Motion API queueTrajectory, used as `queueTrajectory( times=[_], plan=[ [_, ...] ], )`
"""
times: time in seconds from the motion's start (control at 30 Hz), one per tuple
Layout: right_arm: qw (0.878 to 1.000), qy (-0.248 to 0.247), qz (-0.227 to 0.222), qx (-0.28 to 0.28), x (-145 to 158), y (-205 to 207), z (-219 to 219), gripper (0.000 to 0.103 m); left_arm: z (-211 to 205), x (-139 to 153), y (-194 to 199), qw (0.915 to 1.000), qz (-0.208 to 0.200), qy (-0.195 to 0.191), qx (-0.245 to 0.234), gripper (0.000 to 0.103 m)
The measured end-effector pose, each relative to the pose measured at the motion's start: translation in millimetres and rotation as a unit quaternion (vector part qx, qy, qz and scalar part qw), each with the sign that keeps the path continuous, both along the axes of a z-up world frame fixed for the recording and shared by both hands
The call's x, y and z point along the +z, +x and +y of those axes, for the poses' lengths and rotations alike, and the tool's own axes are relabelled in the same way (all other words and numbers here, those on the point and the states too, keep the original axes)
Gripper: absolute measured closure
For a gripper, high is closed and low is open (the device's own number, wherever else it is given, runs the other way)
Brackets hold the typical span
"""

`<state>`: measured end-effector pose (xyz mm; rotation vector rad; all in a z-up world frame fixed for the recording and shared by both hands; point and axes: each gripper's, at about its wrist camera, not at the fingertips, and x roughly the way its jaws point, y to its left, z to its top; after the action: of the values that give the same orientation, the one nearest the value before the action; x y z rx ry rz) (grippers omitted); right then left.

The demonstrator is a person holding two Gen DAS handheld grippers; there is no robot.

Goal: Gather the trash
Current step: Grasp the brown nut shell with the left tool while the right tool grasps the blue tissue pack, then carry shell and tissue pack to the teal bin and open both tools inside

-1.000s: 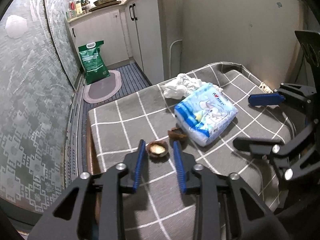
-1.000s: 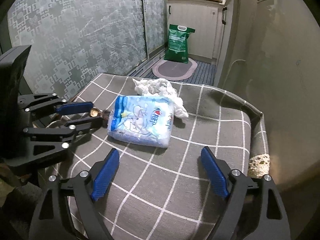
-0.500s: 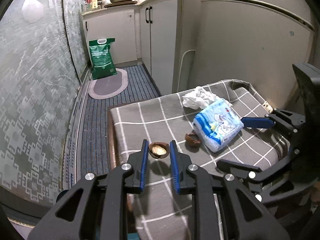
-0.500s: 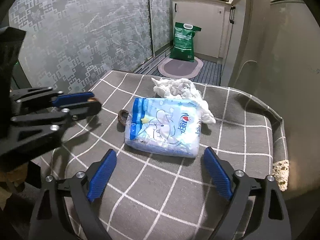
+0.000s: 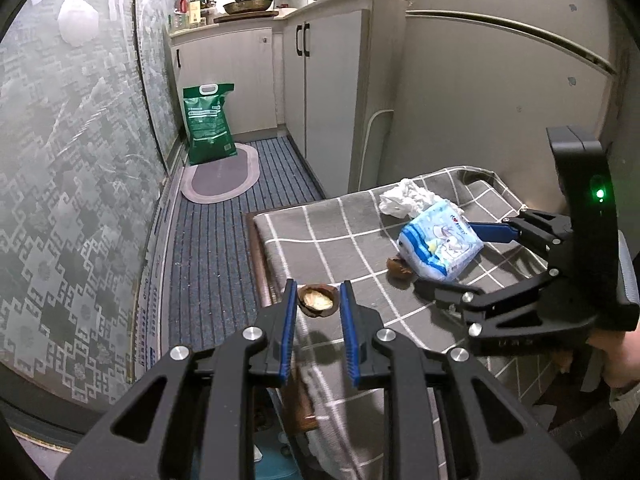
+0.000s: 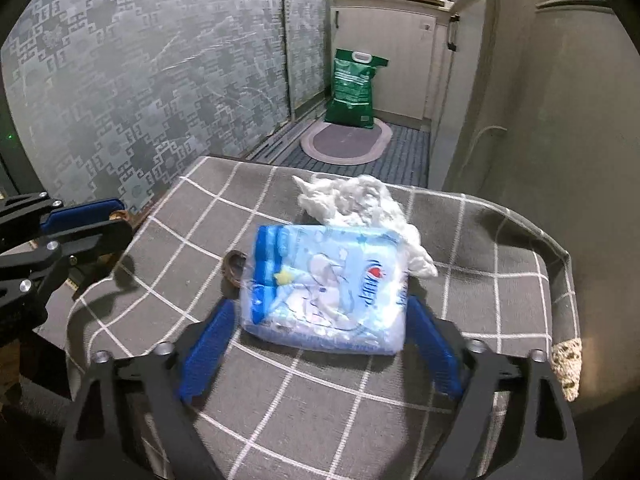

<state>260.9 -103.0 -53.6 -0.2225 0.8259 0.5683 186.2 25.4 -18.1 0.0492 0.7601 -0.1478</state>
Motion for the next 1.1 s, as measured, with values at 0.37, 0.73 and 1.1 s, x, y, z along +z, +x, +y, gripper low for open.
queueTrajectory(
  times=[0.37,0.73,1.1],
  plan=[
    [1.0,-0.01,-0.016,-0.004,16,-8,2,0.033,34,7,-12,0.9995,-0.005,-0.009,0.03,0.08],
    [0.999,0.021,-0.034,0.013,42,-17,28,0.033,68,1,-28,0.9986,0.002,-0.004,0.054,0.08],
    [0.996,0.031,-0.041,0.069,55,-37,87,0.033,112,-20,-50,0.9965,0.033,0.013,0.076,0.08]
  ],
)
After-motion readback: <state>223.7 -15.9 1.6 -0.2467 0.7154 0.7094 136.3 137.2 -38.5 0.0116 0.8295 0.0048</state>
